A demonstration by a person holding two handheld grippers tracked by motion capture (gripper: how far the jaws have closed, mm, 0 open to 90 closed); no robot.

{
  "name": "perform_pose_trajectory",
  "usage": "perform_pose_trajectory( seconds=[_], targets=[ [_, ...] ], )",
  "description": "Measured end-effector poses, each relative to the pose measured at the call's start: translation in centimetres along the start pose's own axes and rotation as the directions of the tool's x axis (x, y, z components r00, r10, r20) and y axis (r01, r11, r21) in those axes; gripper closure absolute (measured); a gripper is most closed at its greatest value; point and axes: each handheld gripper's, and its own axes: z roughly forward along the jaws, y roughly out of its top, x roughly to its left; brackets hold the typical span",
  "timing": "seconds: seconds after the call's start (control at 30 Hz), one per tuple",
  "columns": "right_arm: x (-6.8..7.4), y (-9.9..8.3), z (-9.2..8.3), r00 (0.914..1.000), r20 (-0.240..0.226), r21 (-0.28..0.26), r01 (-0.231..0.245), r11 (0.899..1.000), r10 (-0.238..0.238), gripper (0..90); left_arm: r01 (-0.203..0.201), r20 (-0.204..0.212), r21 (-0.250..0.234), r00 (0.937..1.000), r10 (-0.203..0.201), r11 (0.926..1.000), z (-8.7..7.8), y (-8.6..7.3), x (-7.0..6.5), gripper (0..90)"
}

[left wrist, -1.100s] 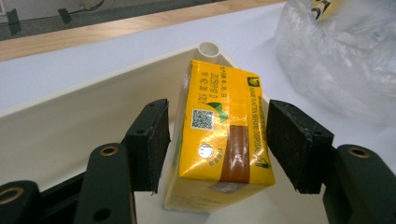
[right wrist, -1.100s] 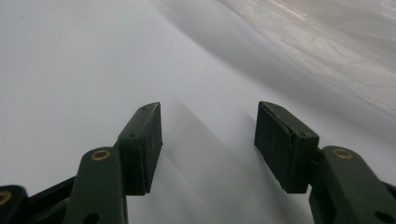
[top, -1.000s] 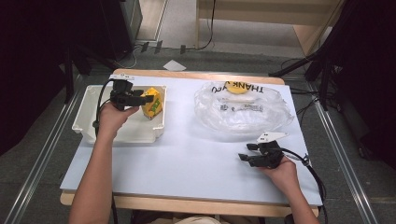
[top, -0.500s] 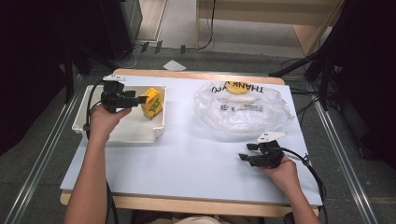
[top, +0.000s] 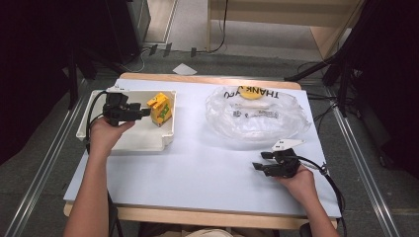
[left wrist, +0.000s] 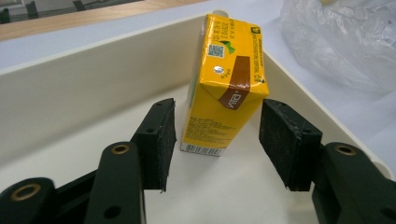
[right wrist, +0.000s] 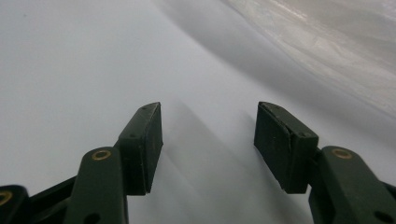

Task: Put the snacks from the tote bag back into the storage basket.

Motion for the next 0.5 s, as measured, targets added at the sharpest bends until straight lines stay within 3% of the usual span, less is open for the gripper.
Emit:
perform_pose_trajectory(
  seconds=[0.07,0.13,0.2,0.27,0.4,0.5],
  targets=[
    [0.0,0.0,0.0,1.0000,0.000,0.001,-0.002,1.000,0.002,43.1,0.004,0.012,-0.003,0.9999,-0.004,1.0000,0.0,-0.3,0.0,50.8],
    [0.0,0.0,0.0,1.0000,0.000,0.001,-0.001,1.000,0.001,43.1,-0.004,0.039,0.001,0.9992,0.004,1.0000,0.2,-0.6,-0.1,58.7],
    [0.0,0.0,0.0,1.0000,0.000,0.000,0.002,1.000,-0.002,43.1,-0.015,0.021,0.005,0.9997,0.015,0.9999,0.2,-0.8,-0.2,62.0],
    [0.0,0.0,0.0,1.0000,0.000,0.000,0.001,1.000,-0.001,43.1,0.000,0.055,-0.008,0.9985,0.000,1.0000,0.0,-1.0,0.0,65.4],
    [0.0,0.0,0.0,1.0000,0.000,0.000,-0.002,1.000,0.002,43.1,0.001,0.073,-0.012,0.9973,0.000,0.9999,0.0,-1.5,-0.1,77.7],
    [-0.1,0.0,0.0,1.0000,-0.001,-0.002,-0.003,1.000,0.003,43.2,-0.020,0.077,0.016,0.9969,0.019,0.9997,0.4,-1.7,-0.4,85.7]
  ],
)
